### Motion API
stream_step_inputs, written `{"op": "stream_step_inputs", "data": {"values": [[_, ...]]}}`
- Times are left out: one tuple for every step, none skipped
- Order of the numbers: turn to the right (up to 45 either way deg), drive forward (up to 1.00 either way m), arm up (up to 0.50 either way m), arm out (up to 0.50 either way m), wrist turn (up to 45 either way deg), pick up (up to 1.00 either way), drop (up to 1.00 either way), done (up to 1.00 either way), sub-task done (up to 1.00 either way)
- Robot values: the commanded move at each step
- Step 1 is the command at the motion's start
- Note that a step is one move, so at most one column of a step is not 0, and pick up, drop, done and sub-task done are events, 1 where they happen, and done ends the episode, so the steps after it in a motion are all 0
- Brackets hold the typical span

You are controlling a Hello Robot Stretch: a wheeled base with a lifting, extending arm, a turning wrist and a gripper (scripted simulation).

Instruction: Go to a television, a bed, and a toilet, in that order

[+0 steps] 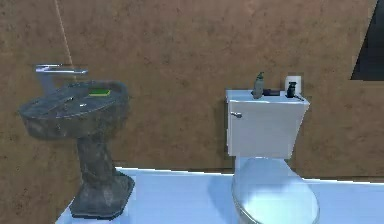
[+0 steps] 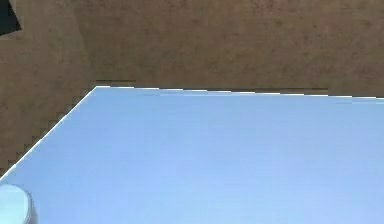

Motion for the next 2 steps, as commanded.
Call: {"op": "stream_step_inputs", "data": {"values": [[24.0,0.00,0.00,0.00,0.0,0.00,0.00,0.00,0.00],[0.0,0.00,0.00,0.00,0.0,0.00,0.00,1.00,0.00]]}}
